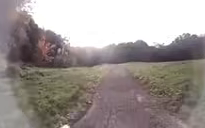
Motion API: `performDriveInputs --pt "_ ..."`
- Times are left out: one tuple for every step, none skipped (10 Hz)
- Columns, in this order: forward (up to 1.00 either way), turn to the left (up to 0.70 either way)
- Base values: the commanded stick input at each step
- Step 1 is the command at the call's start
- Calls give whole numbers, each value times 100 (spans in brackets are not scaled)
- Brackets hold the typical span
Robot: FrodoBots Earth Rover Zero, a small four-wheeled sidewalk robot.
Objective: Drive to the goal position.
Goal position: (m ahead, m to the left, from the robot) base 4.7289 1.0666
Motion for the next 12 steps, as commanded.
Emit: performDriveInputs --pt "85 -34" --pt "85 -32" --pt "85 -19" --pt "85 -8" --pt "85 -1" --pt "85 0" --pt "85 0" --pt "85 0" --pt "85 0" --pt "85 0" --pt "85 0" --pt "85 0"
